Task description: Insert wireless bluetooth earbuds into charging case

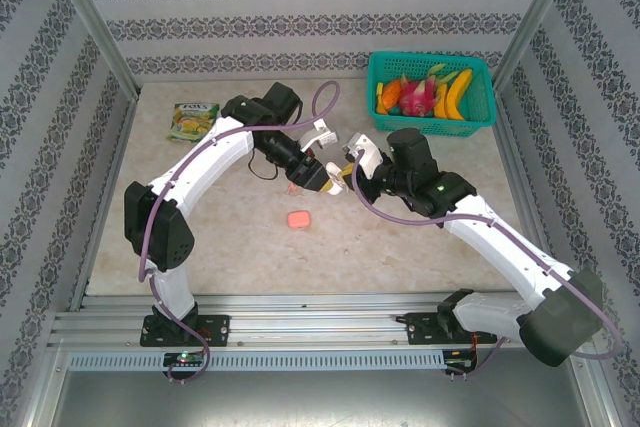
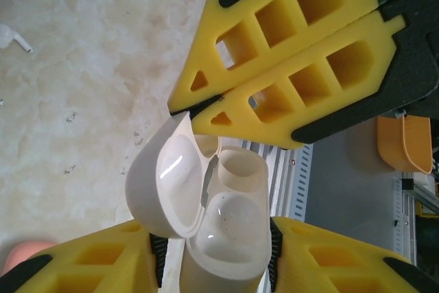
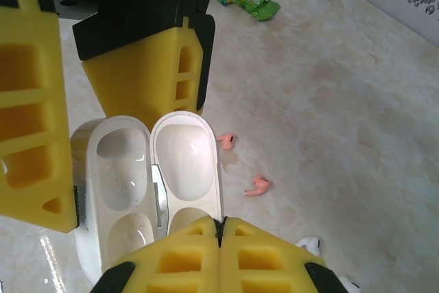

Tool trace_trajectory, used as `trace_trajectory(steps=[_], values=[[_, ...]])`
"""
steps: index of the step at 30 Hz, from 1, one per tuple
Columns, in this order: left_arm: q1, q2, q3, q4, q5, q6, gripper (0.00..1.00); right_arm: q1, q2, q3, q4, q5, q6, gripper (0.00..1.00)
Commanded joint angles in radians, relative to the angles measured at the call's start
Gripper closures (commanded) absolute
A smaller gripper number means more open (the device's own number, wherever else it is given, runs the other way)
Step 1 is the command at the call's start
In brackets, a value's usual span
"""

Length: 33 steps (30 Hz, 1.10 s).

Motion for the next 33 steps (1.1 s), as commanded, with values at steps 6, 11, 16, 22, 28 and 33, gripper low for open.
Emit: trace_trajectory(steps=[6, 11, 16, 22, 28, 33], values=[[-0.013, -0.016, -0.011, 0.015, 0.038, 0.024, 0.64, 0.007, 0.002, 0.032, 0.008, 0.006, 0.003, 1.00], [-0.014, -0.018, -0.011, 0.023, 0.048, 0.019, 0.70, 0.006, 0.005, 0.031, 0.008, 0.004, 0.007, 1.00], [-0.013, -0.022, -0.020, 0.029, 0.053, 0.019, 0.75, 0.006, 0.006, 0.034, 0.010, 0.010, 0.010, 1.00], [-0.013, -0.032, -0.042, 0.055, 0.052, 0.011, 0.84, 0.005, 0.005, 0.041, 0.009, 0.040, 0.032, 1.00], [-0.007, -0.085, -0.138, 0.170, 0.024, -0.034, 1.00, -0.044, -0.024, 0.077, -0.026, 0.098, 0.129, 0.54], [0.021, -0.150, -0.254, 0.308, 0.013, -0.092, 1.00, -0.126, -0.096, 0.064, -0.026, 0.037, 0.215, 0.32]])
